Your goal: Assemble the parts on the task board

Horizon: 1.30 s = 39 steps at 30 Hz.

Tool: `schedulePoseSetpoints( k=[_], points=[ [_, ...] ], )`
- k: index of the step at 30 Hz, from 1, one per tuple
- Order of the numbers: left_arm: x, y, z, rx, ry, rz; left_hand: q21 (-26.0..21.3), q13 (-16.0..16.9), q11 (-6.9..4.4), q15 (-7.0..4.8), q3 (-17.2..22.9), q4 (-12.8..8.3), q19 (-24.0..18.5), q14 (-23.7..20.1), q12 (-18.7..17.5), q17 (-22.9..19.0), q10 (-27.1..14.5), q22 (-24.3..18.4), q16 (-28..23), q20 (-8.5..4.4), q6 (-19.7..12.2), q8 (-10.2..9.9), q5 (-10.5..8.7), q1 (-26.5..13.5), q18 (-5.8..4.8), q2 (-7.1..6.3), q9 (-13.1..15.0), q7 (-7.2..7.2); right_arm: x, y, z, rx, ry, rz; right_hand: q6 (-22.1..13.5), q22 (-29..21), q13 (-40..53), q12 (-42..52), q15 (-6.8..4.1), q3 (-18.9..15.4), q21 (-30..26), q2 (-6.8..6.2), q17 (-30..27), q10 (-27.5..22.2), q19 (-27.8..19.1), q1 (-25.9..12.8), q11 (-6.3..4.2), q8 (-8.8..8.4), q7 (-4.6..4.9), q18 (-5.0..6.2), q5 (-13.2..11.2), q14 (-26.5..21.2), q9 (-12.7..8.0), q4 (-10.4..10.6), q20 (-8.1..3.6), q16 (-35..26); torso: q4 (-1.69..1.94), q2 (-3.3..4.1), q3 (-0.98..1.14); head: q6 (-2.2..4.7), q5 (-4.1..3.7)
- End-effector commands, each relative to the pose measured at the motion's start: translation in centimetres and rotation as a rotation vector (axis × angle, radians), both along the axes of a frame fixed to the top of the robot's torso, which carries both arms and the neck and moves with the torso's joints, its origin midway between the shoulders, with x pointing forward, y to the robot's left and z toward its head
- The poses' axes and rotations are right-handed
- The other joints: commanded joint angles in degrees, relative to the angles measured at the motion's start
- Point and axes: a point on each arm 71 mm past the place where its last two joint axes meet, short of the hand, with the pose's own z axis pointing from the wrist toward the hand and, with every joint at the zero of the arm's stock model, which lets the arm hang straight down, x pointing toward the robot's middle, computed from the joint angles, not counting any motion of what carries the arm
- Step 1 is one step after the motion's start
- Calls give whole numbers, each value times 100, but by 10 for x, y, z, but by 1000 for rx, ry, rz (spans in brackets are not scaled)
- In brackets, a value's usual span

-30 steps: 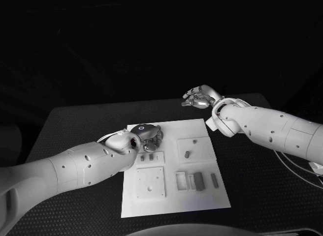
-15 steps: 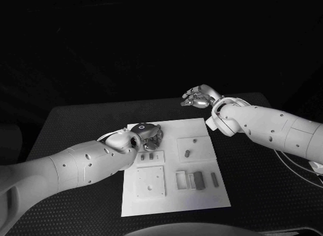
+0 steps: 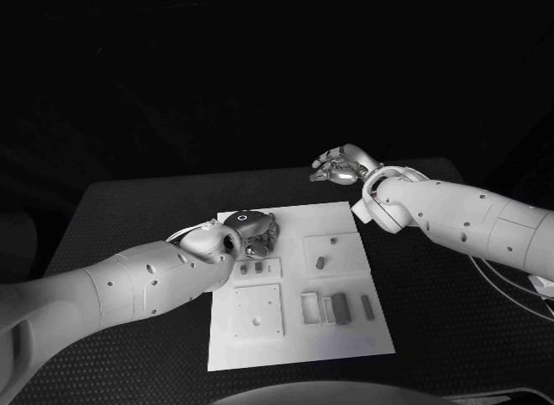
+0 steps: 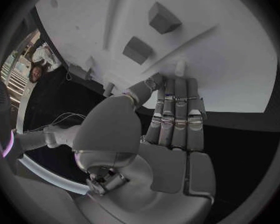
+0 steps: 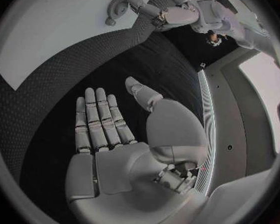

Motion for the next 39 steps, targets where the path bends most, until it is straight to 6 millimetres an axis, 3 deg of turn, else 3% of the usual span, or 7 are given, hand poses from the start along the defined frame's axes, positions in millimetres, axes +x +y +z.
schedulePoseSetpoints(
  k=[1, 14, 39],
  points=[
    [-11, 3, -22, 56, 84, -12, 13, 31, -19, -9, -13, -2, 63, 71, 5, 20, 77, 17, -28, -15, 73, 33, 0, -26, 9, 39, 7, -5, -1, 2, 0, 2, 6, 16, -39, 9, -9, -23, 21, -44, -26, -7, -8, 57, 10, -27, -4, 21, 204, -32, 0, 32, -10, -2, 26, -38, 4, -2, -3, 1, 3],
    [-13, 12, -16, -38, 78, 15, 4, 47, -59, -59, 30, 5, 191, 248, -63, 98, 223, 17, -123, -62, 171, 65, 6, -53, 9, 40, 0, -41, -1, 1, 0, 2, 4, 13, -39, 12, -18, -24, 22, -44, -30, -7, -8, 61, 10, -25, -4, 24, 203, -32, 0, 35, -13, -3, 26, -42, 5, -1, -7, 27, 15],
    [-4, 40, 16, -150, 110, 101, -36, 43, -51, -55, 52, 26, 198, 278, -138, 147, 244, -4, -232, -66, 164, 49, 8, -119, -7, 50, -16, -36, -1, -3, -1, 0, 6, 7, -39, 19, -34, -28, 25, -46, -37, -12, -8, 67, 11, -22, -4, 28, 203, -33, 0, 40, -19, -6, 26, -49, 8, -5, -5, 65, 42]
  ],
)
